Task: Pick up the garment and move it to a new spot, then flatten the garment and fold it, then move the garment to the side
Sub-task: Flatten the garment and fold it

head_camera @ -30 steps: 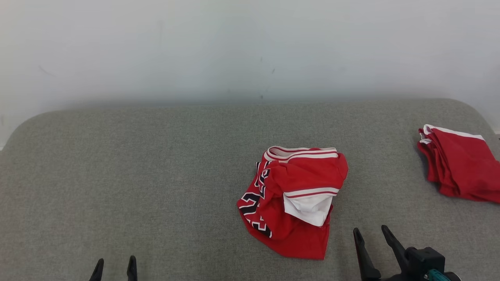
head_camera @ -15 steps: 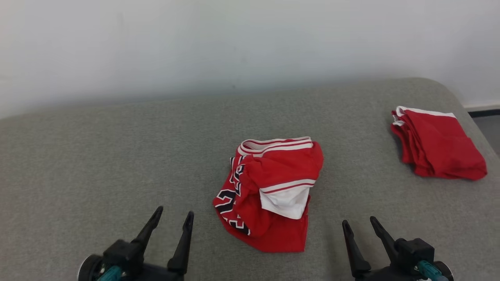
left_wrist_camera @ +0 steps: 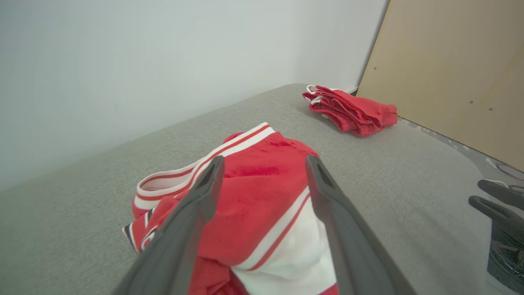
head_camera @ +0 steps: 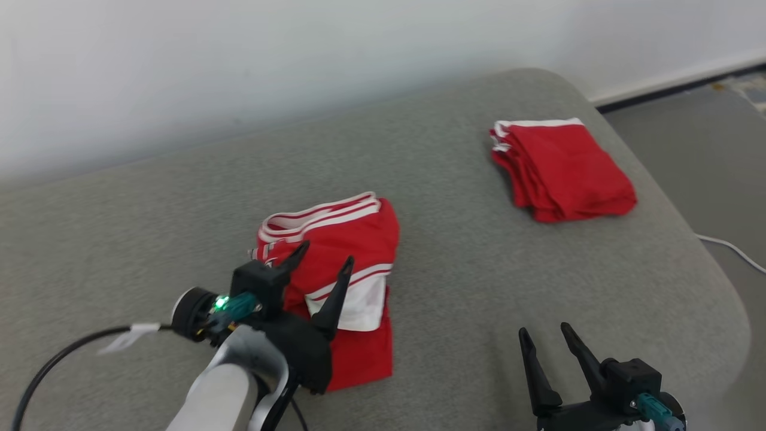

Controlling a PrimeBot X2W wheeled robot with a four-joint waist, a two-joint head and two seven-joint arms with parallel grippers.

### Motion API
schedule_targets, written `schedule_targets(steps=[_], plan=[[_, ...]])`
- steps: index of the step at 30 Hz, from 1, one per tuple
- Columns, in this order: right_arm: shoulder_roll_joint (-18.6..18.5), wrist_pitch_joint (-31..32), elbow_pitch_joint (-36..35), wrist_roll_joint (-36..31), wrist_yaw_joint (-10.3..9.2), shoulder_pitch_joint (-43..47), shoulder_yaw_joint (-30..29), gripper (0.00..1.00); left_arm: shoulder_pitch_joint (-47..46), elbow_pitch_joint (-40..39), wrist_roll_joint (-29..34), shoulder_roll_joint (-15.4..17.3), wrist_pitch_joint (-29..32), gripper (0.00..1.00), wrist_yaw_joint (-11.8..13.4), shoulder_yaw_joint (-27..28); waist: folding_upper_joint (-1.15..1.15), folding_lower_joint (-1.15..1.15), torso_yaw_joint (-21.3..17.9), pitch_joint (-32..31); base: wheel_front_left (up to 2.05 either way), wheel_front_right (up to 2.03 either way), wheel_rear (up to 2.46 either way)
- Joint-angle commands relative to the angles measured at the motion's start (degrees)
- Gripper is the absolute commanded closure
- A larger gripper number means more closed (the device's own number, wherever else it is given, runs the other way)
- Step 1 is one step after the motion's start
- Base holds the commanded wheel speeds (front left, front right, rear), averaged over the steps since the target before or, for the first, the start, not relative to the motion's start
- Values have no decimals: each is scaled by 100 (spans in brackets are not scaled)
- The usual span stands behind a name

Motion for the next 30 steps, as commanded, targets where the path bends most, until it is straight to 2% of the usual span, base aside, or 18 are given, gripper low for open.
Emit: schedule_targets(steps=[1,5,10,18,19,22,23,24,30], plan=[[19,-45,43,37,-13,-88,30,0,-129,76,54,-36,119,0,27,-56,0,-1,-503,265,0,0,0],[21,-128,133,96,-13,-118,88,0,-438,301,184,-120,435,0,126,-174,0,-1,-702,336,0,0,0],[23,-206,236,181,-13,-219,169,0,-694,690,341,-173,727,0,419,-215,0,-1,-822,404,0,0,0],[23,-285,322,267,-13,-277,183,0,-907,1160,499,-208,682,0,598,-291,0,-1,-835,457,0,0,0],[24,-289,336,280,-13,-292,188,0,-937,1211,535,-197,674,12,613,-318,0,-1,-828,460,0,0,0],[23,-314,368,301,-13,-322,215,0,-1002,1389,586,-187,656,32,644,-401,0,-1,-799,470,0,0,0],[23,-325,384,305,-13,-327,226,0,-1010,1459,608,-198,640,56,639,-428,0,-1,-790,472,0,0,0],[23,-328,398,315,-13,-328,237,0,-1039,1518,624,-210,613,98,634,-446,0,-1,-782,477,0,0,0],[22,-369,462,319,-13,-384,237,0,-1232,1650,490,-354,181,100,556,-430,0,-1,-693,475,0,0,0]])
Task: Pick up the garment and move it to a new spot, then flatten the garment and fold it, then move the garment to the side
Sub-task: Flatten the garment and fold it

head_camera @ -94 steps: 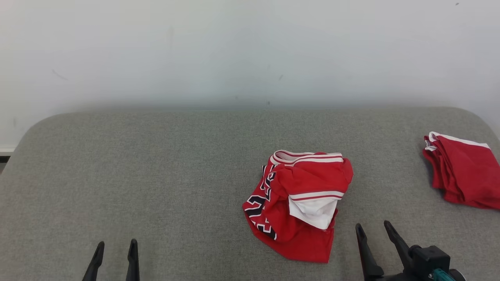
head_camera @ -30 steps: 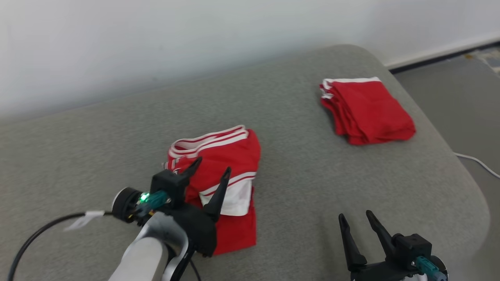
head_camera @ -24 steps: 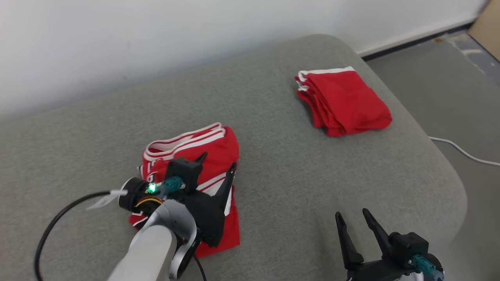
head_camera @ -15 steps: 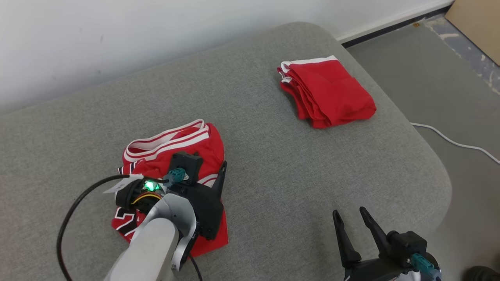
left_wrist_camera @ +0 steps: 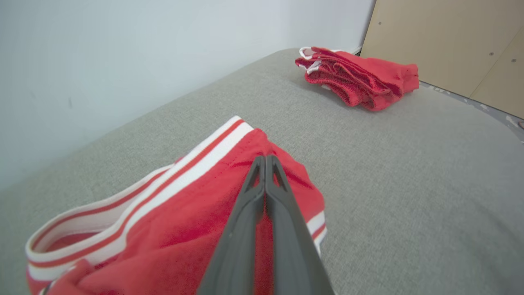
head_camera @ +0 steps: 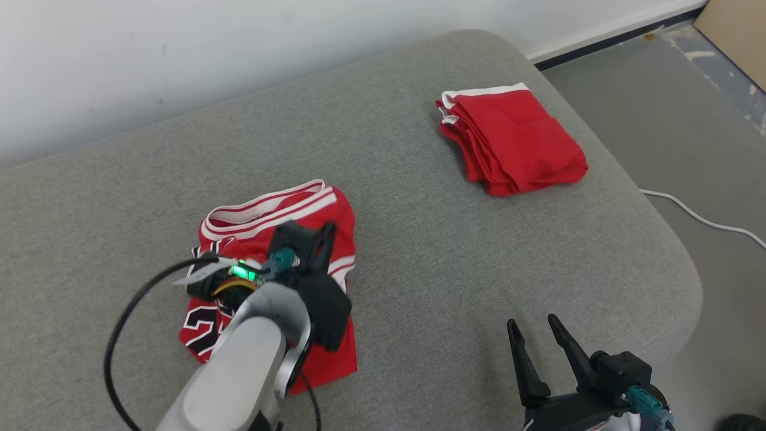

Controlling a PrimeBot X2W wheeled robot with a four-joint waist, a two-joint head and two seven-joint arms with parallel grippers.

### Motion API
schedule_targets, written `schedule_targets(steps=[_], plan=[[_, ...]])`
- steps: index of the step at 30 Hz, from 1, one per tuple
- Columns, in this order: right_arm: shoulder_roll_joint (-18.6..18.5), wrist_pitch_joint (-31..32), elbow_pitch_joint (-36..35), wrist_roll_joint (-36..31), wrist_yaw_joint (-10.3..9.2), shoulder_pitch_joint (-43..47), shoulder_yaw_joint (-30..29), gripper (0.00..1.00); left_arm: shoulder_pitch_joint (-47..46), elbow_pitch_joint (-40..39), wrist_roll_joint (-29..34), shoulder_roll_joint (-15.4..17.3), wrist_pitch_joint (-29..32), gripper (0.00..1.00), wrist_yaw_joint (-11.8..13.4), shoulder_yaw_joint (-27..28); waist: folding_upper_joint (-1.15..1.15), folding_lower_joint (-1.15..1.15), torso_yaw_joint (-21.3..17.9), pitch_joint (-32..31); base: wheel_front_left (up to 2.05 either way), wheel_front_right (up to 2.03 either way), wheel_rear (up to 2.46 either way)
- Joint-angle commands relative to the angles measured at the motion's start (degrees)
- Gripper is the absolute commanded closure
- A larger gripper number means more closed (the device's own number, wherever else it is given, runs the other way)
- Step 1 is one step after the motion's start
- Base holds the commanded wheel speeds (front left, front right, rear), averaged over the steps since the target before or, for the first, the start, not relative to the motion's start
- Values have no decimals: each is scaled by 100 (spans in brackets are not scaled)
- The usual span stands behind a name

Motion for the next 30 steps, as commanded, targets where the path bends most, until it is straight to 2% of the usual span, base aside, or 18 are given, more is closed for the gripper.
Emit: schedule_targets(steps=[1,11,16,20,22,23,25,30], plan=[[10,-30,4,-7,-13,-56,-26,0,-172,-48,-101,-70,-175,100,-44,41,0,0,64,-18,0,0,0],[9,-12,64,-49,-13,-57,-18,0,-1566,-863,-400,-307,-928,100,-277,177,0,0,393,-200,0,0,0],[9,25,56,-73,-13,-24,-26,0,-2383,-1512,-689,-365,-1186,100,-262,334,0,0,599,-306,0,0,0],[7,65,14,-113,-13,23,-56,0,-2787,-1998,-1056,-378,-1388,100,-141,494,0,0,810,-416,0,0,0],[7,101,-10,-135,-13,61,-73,0,-2728,-2150,-1230,-377,-1369,100,9,589,0,0,925,-468,0,0,0],[8,100,-35,-146,-13,100,-99,0,-2376,-2204,-1423,-371,-1280,100,152,692,0,0,1063,-494,0,0,0],[7,102,-38,-158,-13,122,-115,0,-2136,-2202,-1545,-357,-1261,100,224,771,0,0,1148,-509,0,0,0],[5,151,-108,-179,-13,125,-101,0,-366,-1985,-2067,-62,-1363,100,573,1312,0,0,1474,-479,0,0,0]])
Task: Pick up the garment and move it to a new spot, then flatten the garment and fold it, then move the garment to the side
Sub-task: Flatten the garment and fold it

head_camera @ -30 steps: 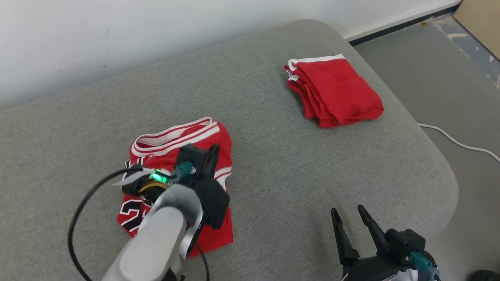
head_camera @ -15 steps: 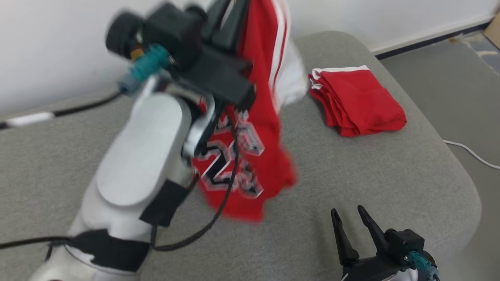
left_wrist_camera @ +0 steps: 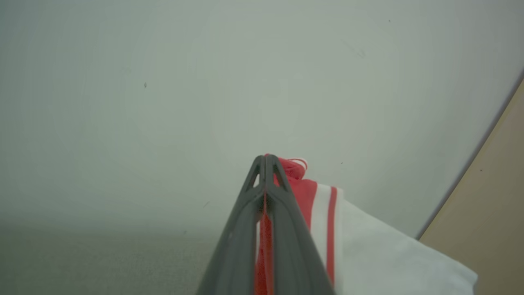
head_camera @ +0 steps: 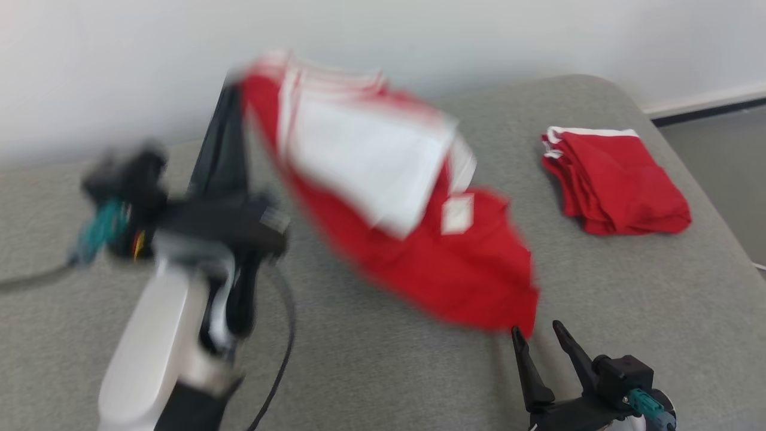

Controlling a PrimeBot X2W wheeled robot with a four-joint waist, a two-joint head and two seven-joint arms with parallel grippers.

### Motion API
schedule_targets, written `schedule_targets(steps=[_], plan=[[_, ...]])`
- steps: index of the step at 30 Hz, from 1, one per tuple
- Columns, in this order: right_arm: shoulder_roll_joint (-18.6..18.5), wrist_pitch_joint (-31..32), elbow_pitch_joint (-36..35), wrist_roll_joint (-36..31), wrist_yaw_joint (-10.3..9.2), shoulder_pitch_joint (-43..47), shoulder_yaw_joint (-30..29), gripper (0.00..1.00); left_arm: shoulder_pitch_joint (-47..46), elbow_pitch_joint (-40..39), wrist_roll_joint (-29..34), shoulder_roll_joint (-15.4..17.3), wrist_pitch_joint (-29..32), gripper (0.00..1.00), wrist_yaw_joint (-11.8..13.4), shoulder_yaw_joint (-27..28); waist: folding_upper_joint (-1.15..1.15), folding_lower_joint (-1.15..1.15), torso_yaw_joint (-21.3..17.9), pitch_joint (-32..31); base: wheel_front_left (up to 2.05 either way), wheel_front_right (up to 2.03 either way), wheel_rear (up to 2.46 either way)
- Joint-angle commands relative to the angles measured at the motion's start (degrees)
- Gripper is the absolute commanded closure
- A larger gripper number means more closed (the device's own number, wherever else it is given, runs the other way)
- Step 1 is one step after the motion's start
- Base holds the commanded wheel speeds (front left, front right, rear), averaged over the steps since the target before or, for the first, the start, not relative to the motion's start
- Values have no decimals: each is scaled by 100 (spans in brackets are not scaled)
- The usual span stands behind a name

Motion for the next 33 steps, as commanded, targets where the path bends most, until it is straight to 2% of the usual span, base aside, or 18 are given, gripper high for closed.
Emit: schedule_targets(steps=[1,6,14,15,16,22,27,30,33], plan=[[1,-5,-30,-43,-13,-6,0,0,299,87,-84,66,-82,100,15,78,0,0,268,12,0,0,0],[-8,93,-151,-150,-13,-44,-69,0,1359,939,-495,266,-352,100,21,544,0,0,575,88,0,0,0],[-45,245,-324,-234,-13,25,-48,0,1688,1871,-1025,214,-608,100,-88,1163,0,0,911,26,0,0,0],[-49,258,-339,-235,-13,39,-35,0,1681,1974,-1102,205,-624,75,-89,1220,0,0,936,11,0,0,0],[-49,282,-348,-237,-13,57,-24,0,1669,2067,-1134,213,-626,0,-98,1259,0,0,951,-5,0,0,0],[-67,341,-411,-206,-13,140,4,0,1844,2171,-1091,343,-724,0,-195,1408,0,0,976,-86,0,0,0],[-95,365,-470,-188,-13,194,-33,0,2056,1697,-556,402,-464,0,-443,705,0,0,980,-121,0,0,0],[-89,380,-501,-196,-13,232,-61,0,2214,1282,-112,448,-99,0,-378,149,0,0,975,-133,0,0,0],[-81,372,-517,-188,-13,240,-74,0,2435,954,108,381,381,0,-106,-202,0,0,962,-123,0,0,0]])
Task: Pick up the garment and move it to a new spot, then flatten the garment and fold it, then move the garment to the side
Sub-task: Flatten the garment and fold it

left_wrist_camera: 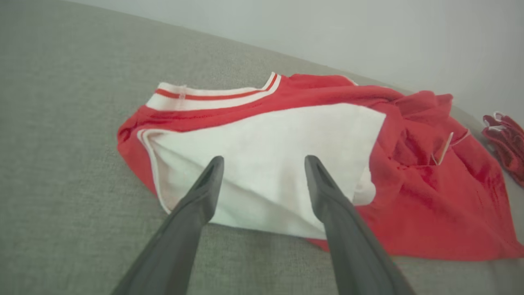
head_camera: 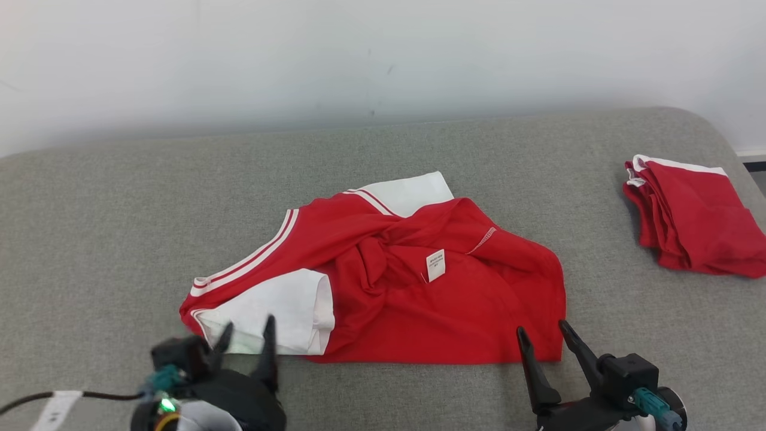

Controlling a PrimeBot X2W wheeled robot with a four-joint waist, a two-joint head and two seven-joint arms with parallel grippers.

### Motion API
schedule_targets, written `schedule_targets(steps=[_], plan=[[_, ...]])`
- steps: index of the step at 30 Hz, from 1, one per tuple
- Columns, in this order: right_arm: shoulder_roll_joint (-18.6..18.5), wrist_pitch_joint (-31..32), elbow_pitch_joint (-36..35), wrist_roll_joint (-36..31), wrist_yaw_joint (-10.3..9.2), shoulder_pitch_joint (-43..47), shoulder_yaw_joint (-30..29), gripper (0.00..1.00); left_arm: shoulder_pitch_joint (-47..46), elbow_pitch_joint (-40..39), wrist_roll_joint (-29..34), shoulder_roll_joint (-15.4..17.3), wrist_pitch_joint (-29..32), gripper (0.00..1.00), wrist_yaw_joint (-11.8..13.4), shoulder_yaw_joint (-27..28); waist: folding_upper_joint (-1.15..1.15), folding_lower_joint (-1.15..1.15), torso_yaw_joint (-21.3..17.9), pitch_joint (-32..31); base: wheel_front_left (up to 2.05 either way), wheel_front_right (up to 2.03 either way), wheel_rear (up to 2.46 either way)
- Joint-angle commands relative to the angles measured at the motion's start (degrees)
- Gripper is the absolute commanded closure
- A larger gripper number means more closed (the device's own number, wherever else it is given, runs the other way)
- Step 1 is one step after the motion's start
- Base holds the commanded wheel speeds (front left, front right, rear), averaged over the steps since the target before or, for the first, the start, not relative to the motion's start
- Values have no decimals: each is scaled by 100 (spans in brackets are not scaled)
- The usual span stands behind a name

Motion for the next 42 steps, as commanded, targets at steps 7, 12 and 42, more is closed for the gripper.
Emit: schedule_targets(steps=[7,12,42], plan=[[31,-31,-29,26,-13,12,1,0,461,-467,-292,-228,750,0,478,-23,0,0,-40,84,0,0,0],[41,-69,-6,45,-13,-53,0,0,468,-644,-486,-288,863,0,483,55,0,0,-75,153,0,0,0],[-142,57,-354,-117,-14,-176,-418,0,1655,-2186,-1634,192,1254,100,486,910,0,0,382,255,0,0,0]])
